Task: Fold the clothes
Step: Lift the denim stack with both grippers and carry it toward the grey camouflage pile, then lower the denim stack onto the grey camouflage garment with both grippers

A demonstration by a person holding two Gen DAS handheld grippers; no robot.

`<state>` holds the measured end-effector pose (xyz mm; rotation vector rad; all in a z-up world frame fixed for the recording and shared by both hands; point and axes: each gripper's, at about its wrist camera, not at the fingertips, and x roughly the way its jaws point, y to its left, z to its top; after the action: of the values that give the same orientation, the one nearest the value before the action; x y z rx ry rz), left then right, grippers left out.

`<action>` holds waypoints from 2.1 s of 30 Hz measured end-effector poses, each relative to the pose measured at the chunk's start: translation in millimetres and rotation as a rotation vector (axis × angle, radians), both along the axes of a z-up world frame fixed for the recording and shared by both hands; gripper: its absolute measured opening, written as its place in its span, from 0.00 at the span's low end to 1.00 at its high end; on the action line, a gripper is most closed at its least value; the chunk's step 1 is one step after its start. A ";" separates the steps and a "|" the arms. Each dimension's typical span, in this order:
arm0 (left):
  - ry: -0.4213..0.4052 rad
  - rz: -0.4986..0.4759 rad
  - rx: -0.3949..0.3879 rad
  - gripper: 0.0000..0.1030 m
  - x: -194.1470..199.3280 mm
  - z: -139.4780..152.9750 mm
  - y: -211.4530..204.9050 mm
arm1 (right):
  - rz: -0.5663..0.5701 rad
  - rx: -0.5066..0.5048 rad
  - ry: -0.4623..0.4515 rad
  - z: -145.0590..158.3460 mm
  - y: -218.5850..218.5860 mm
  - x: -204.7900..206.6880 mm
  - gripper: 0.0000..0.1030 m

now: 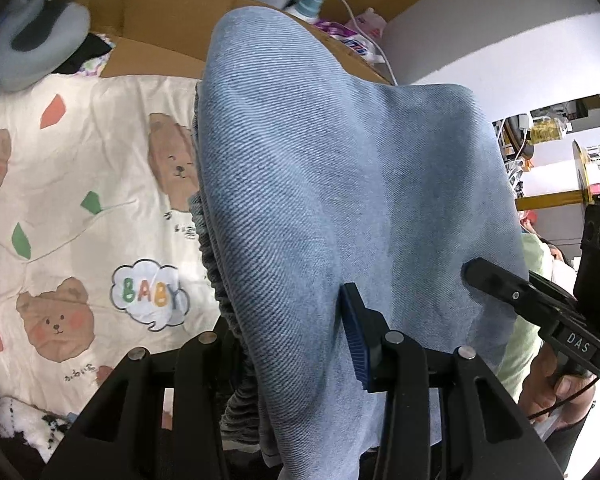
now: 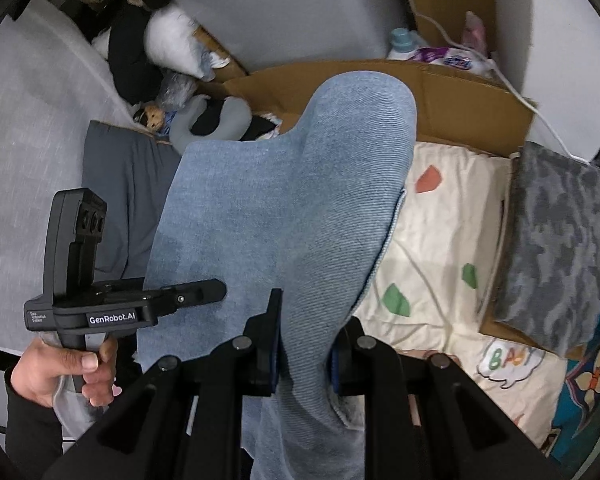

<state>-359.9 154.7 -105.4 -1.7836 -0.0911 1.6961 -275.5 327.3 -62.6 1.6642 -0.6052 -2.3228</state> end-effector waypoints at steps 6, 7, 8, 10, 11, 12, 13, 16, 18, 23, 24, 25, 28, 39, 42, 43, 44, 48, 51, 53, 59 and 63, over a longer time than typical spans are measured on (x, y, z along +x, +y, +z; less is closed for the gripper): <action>-0.021 -0.025 -0.003 0.38 8.6 -12.8 49.2 | -0.024 0.029 -0.010 -6.8 38.7 8.3 0.16; -0.024 -0.031 -0.007 0.38 9.2 -15.5 57.1 | -0.028 0.033 -0.011 -8.4 45.5 9.6 0.16; -0.027 -0.035 -0.011 0.38 10.1 -18.3 65.8 | -0.034 0.036 -0.013 -10.4 52.8 10.7 0.16; -0.031 -0.046 -0.022 0.38 11.9 -23.5 83.6 | -0.050 0.034 -0.022 -16.6 69.1 11.4 0.16; -0.030 -0.056 -0.027 0.38 12.6 -25.6 93.0 | -0.059 0.032 -0.027 -19.8 77.0 11.5 0.16; -0.029 -0.067 -0.031 0.38 13.4 -27.6 102.4 | -0.069 0.029 -0.033 -23.5 85.6 11.7 0.16; -0.028 -0.076 -0.035 0.38 13.7 -29.8 111.1 | -0.079 0.026 -0.037 -27.3 94.1 11.6 0.16; -0.029 -0.079 -0.038 0.38 13.7 -36.7 135.5 | -0.095 0.027 -0.045 -35.5 115.0 11.1 0.16; -0.032 -0.075 -0.040 0.38 14.8 -40.8 149.9 | -0.094 0.030 -0.054 -39.2 129.0 11.1 0.16; -0.027 -0.100 -0.030 0.38 16.2 -43.2 186.7 | -0.124 0.024 -0.057 -43.0 169.2 11.4 0.16; -0.025 -0.107 -0.027 0.38 16.3 -43.0 194.8 | -0.132 0.024 -0.054 -42.2 177.5 12.2 0.16; -0.022 -0.114 -0.023 0.38 16.4 -42.8 202.8 | -0.138 0.026 -0.050 -41.3 185.2 13.4 0.16; -0.020 -0.128 -0.008 0.37 16.2 -43.0 227.1 | -0.159 0.028 -0.044 -38.6 209.0 15.8 0.16; -0.016 -0.161 0.059 0.37 11.4 -53.3 306.9 | -0.221 0.060 -0.018 -37.4 291.6 13.9 0.16; -0.008 -0.156 0.053 0.37 9.9 -60.1 326.6 | -0.242 0.062 -0.016 -44.8 308.7 14.3 0.16; -0.007 -0.154 0.052 0.37 8.3 -64.4 330.5 | -0.251 0.063 -0.015 -48.2 313.9 14.4 0.16; -0.007 -0.155 0.052 0.37 6.6 -69.4 333.2 | -0.258 0.065 -0.015 -51.7 318.9 14.4 0.16; -0.014 -0.151 0.058 0.37 6.4 -89.4 350.1 | -0.273 0.074 -0.011 -65.8 334.0 12.9 0.16; -0.027 -0.151 0.071 0.37 2.3 -100.4 360.6 | -0.277 0.078 -0.008 -77.0 345.4 12.8 0.16; -0.031 -0.155 0.080 0.36 2.9 -104.0 368.5 | -0.281 0.083 -0.005 -85.6 353.1 14.4 0.16; -0.033 -0.156 0.098 0.35 -9.0 -135.4 384.1 | -0.322 0.070 -0.007 -115.3 373.7 9.7 0.16; -0.027 -0.149 0.108 0.35 -15.2 -148.5 389.3 | -0.326 0.073 0.004 -130.4 380.1 4.8 0.16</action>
<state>-375.1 544.0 -253.9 -1.6911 -0.0581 1.5332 -270.8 707.4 -193.0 1.7002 -0.8577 -2.5976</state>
